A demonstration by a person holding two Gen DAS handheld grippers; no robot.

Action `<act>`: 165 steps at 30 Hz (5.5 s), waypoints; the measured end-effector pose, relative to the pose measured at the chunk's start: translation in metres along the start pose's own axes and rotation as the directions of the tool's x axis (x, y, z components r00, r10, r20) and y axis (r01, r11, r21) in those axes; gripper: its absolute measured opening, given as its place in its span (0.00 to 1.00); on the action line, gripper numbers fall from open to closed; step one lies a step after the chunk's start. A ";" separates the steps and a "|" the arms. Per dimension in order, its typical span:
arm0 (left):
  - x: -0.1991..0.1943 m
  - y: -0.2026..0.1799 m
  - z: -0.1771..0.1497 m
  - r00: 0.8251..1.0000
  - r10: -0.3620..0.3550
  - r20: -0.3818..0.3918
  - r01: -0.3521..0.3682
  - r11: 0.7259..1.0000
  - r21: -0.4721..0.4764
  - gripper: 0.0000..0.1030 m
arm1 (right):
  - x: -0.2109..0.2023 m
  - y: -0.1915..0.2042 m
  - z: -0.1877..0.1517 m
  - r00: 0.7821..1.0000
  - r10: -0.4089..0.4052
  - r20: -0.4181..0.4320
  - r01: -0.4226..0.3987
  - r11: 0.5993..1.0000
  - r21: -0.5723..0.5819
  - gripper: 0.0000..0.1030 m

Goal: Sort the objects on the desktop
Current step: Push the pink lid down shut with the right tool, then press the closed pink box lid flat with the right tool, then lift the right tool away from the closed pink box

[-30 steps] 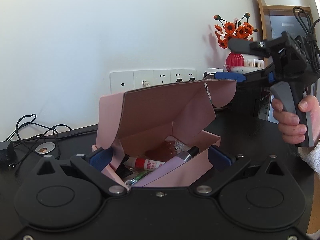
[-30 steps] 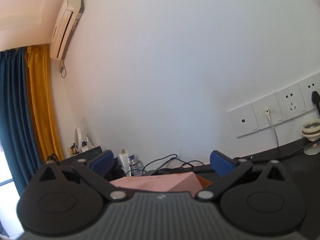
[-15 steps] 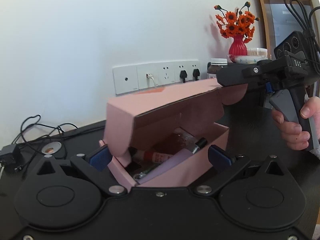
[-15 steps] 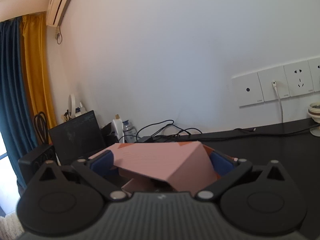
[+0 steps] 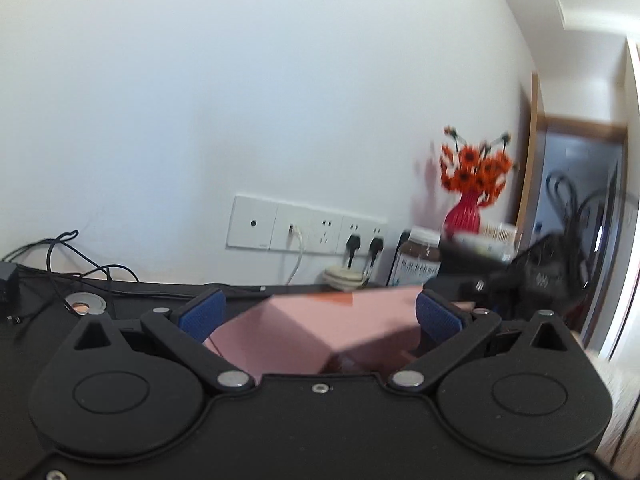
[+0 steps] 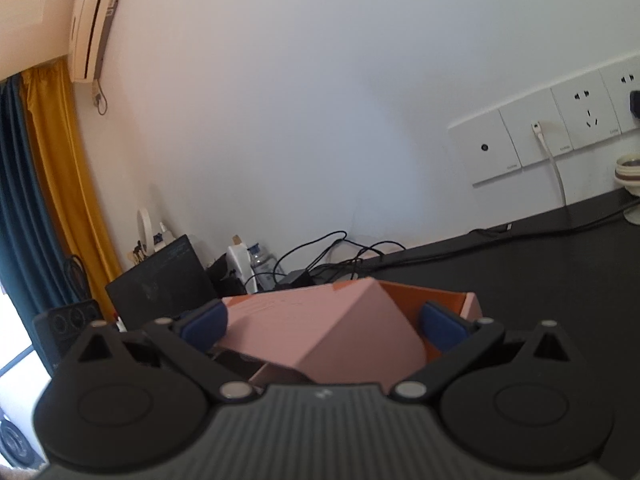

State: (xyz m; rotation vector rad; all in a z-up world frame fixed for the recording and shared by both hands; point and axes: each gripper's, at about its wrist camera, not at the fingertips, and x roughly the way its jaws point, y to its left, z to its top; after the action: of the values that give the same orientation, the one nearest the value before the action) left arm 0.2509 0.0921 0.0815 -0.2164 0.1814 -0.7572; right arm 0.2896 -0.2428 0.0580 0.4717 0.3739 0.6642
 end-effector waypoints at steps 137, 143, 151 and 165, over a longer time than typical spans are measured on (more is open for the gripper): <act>-0.023 -0.016 -0.041 0.970 0.224 -0.097 -0.195 0.951 0.239 1.00 | 0.006 0.088 -0.097 0.791 -0.612 0.019 0.426 0.528 -0.735 0.99; -0.022 -0.020 -0.043 0.972 0.210 -0.108 -0.174 0.947 0.271 1.00 | 0.030 0.101 -0.113 0.773 -0.632 0.057 0.406 0.423 -0.810 0.99; -0.025 -0.018 -0.043 0.977 0.188 -0.104 -0.156 0.953 0.259 1.00 | 0.052 0.110 -0.118 0.760 -0.642 0.098 0.405 0.350 -0.844 0.99; -0.028 -0.049 -0.055 0.984 0.102 -0.143 -0.031 0.902 0.431 1.00 | 0.026 0.098 -0.078 0.837 -0.548 0.002 0.432 0.658 -0.617 0.99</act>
State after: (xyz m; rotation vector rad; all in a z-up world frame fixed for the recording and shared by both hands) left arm 0.1854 0.0695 0.0439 0.2711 0.1716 -0.7276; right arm 0.2229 -0.1354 0.0399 -0.3127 0.4222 0.2529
